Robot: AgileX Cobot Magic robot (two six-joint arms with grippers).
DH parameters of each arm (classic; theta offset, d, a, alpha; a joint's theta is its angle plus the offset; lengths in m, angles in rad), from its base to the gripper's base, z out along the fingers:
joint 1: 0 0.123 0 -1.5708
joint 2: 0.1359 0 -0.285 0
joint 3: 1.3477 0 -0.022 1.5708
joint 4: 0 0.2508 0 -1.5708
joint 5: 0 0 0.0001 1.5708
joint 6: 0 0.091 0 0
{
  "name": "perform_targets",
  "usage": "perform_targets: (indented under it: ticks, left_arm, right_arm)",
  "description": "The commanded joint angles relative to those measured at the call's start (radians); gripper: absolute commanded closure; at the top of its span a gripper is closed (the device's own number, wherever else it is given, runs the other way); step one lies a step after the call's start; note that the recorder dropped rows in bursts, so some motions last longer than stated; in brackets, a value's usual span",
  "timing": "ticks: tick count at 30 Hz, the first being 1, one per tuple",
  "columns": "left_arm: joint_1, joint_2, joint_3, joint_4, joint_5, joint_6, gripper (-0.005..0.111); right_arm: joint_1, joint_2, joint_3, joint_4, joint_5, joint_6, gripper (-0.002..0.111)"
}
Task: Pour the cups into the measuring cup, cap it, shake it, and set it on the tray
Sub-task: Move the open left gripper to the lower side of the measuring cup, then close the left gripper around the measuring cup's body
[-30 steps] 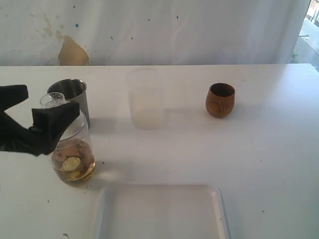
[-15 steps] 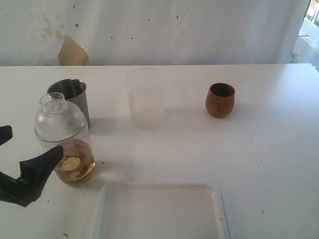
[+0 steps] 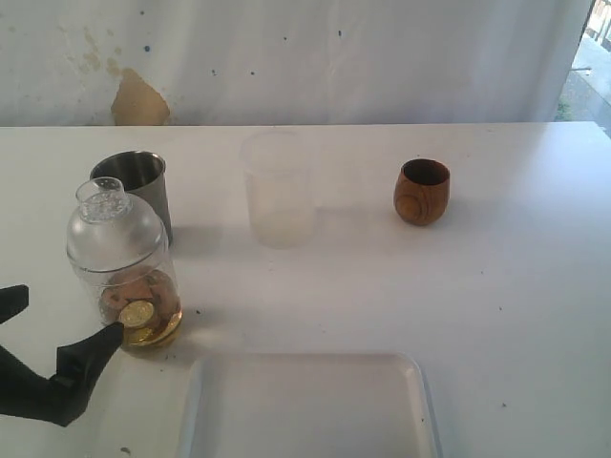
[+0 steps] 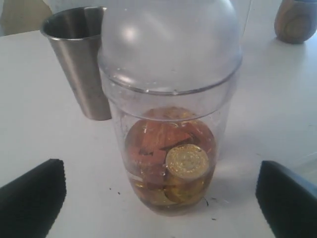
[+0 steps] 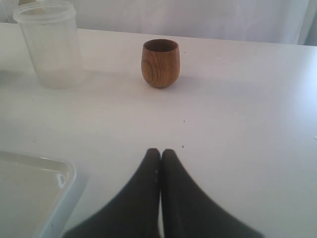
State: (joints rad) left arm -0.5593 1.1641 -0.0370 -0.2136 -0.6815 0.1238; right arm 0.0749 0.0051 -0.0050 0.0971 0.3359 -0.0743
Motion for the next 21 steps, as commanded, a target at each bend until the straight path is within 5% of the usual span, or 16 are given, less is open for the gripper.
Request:
perform_targets:
  ticks: [1,12,21]
  left_arm:
    - [-0.001,0.075,0.004,0.027,-0.110,-0.061,0.002]
    - [-0.001,0.296,-0.110,0.059,-0.147,-0.080,0.002]
    - [-0.001,0.440,-0.115,0.055,-0.338,-0.101,0.002]
  right_arm:
    - [-0.005,-0.005,0.005,0.000,0.000,0.000,0.108]
    - [-0.005,-0.005,0.005,0.000,0.000,0.000,0.108]
    - [-0.005,-0.005,0.005,0.000,0.000,0.000,0.108]
